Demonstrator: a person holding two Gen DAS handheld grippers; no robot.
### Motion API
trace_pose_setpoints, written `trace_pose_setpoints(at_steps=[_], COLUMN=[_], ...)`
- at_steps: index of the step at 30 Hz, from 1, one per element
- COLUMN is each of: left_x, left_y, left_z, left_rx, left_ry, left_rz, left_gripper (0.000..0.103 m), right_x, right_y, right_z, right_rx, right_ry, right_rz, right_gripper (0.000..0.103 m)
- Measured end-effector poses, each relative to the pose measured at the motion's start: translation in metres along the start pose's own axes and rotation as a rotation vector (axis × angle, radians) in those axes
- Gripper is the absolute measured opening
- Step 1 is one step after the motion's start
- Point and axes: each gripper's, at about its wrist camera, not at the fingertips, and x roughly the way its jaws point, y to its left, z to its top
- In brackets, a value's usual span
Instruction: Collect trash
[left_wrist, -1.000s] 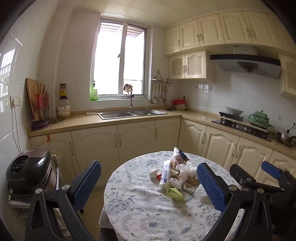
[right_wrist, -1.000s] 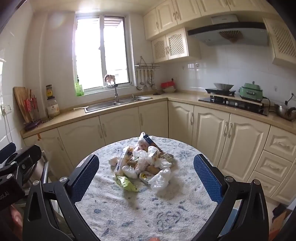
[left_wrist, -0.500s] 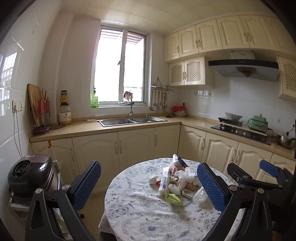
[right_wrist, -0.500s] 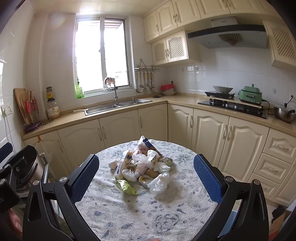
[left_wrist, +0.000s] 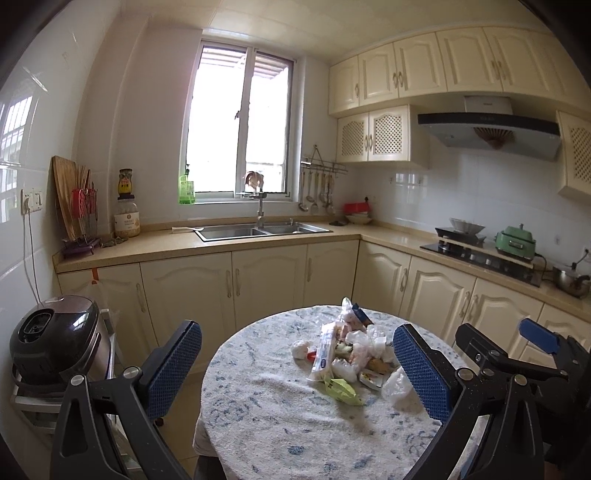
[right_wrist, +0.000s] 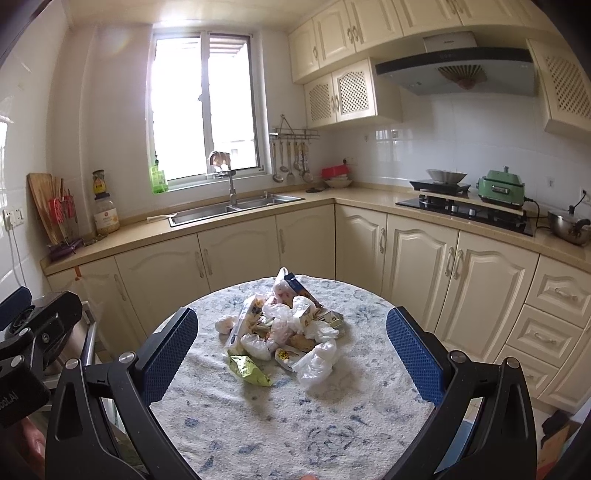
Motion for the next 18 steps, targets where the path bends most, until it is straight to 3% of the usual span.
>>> trace_pose_setpoints(at_steps=[11,18], left_x=[0.024,0.056], left_y=[0.0,0.003], left_z=[-0.005,-0.017], left_rx=[-0.008,-0.02], left_ry=[0.006,0.059], left_rz=[-0.024,-0.037], left_gripper=[0.102,0.102], right_x=[0.014,0.031], right_y=[-0.002,-0.004], right_z=[-0.001,-0.006], right_rx=[-0.019,-0.022], right_ry=[0.019,0.051], right_rz=[-0.001,-0.007], right_gripper=[0.103,0.103])
